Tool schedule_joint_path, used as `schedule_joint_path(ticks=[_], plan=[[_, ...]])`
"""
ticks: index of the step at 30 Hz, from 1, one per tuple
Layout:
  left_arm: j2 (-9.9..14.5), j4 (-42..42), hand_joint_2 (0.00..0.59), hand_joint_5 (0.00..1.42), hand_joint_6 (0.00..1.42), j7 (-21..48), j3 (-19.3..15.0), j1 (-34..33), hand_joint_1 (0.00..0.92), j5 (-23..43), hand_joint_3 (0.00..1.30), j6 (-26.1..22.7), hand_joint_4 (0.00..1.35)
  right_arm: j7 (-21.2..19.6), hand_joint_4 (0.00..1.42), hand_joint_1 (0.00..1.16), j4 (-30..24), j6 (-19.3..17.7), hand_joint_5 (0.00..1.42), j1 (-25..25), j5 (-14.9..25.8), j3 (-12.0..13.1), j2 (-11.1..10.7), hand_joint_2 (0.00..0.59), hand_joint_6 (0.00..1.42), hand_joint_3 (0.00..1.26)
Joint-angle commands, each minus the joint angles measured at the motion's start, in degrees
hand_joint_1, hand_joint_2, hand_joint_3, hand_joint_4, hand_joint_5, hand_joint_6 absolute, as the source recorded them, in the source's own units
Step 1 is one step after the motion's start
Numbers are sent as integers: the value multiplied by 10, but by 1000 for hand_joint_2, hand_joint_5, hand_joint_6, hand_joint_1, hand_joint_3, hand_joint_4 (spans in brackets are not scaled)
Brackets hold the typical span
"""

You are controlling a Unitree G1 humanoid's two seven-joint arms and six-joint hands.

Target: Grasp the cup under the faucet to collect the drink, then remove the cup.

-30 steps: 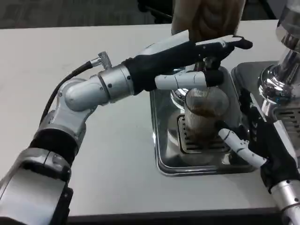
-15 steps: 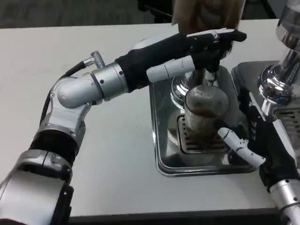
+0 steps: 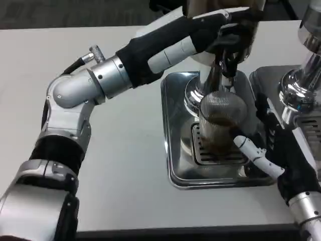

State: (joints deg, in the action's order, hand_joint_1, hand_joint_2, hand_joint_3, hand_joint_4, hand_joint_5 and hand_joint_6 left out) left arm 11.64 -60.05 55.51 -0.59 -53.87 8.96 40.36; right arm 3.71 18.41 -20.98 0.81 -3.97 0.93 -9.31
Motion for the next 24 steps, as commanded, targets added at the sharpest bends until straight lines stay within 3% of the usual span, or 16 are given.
schedule_joint_path(ticks=[1,7,11,18,24], plan=[[0,44,51,103,127,27,-18,5,0,36,174,-21,45,5,0,554,3,-10,0,3,7,4,-1,257,17,4],[12,114,54,178,172,50,-33,35,0,74,212,-55,129,6,0,553,6,-16,0,6,10,6,1,256,17,5],[37,157,57,221,193,56,-45,76,0,86,227,-64,174,5,0,550,9,-20,0,8,7,7,-1,254,17,5],[73,175,57,226,195,47,-57,130,0,81,229,-53,179,4,0,549,15,-27,0,12,2,7,-7,247,17,5],[87,170,56,235,197,34,-56,167,0,72,229,-37,181,8,0,553,22,-31,0,19,1,7,-12,239,17,5]])
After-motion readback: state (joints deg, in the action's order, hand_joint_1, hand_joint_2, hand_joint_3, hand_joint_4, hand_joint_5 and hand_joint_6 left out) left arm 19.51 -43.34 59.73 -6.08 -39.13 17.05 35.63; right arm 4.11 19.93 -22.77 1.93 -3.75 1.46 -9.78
